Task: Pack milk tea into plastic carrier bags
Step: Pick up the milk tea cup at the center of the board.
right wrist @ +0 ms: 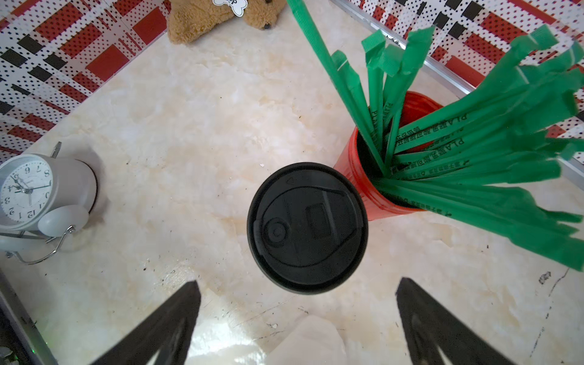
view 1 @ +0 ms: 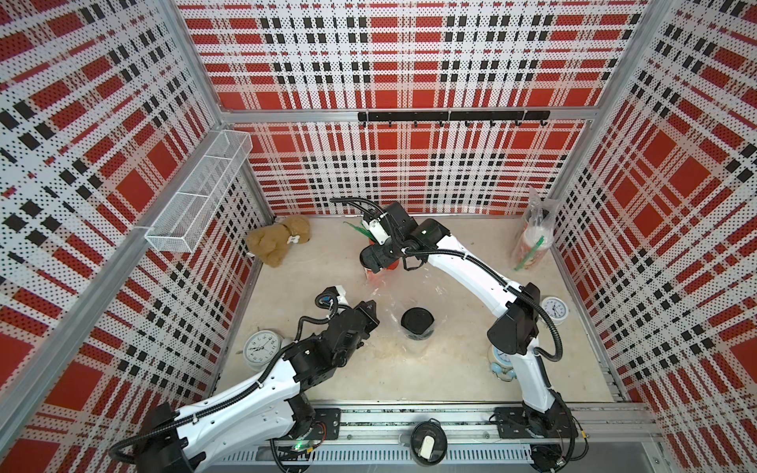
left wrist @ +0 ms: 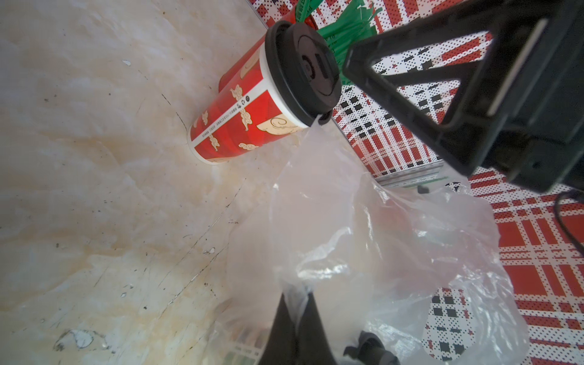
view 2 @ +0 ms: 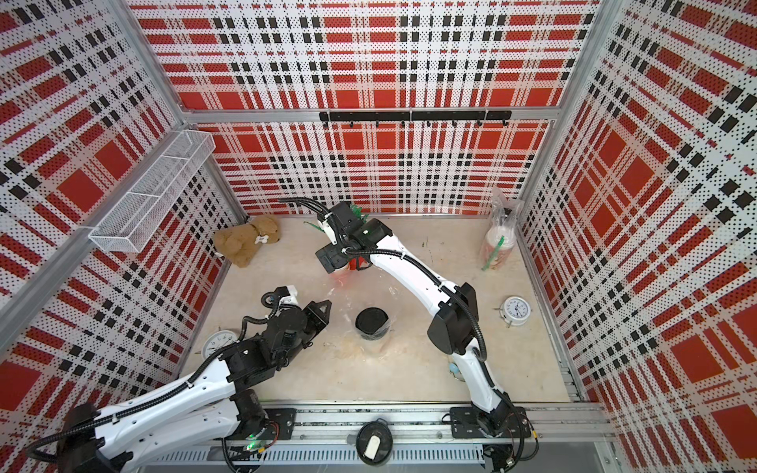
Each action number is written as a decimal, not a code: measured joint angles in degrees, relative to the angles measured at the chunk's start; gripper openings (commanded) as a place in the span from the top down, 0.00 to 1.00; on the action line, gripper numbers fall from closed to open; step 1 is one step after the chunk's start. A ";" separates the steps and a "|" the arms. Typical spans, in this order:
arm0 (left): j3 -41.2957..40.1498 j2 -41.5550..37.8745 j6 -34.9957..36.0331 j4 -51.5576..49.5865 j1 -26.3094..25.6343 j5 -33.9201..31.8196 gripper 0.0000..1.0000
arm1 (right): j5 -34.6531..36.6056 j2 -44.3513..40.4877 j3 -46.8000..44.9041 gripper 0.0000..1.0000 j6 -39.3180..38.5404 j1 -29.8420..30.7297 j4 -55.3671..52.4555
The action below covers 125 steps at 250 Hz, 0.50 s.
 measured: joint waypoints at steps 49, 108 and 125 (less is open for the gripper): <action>-0.61 0.00 -0.13 0.11 -0.33 -0.02 1.00 | -1.05 3.04 1.92 0.00 0.02 -0.02 0.02; -0.61 -0.02 -0.13 0.39 -0.55 -0.04 1.00 | -0.74 5.03 2.95 0.00 0.02 -0.07 0.02; -0.61 -0.07 -0.13 0.37 -0.59 -0.07 1.00 | -0.63 5.40 3.30 0.00 0.02 -0.07 0.00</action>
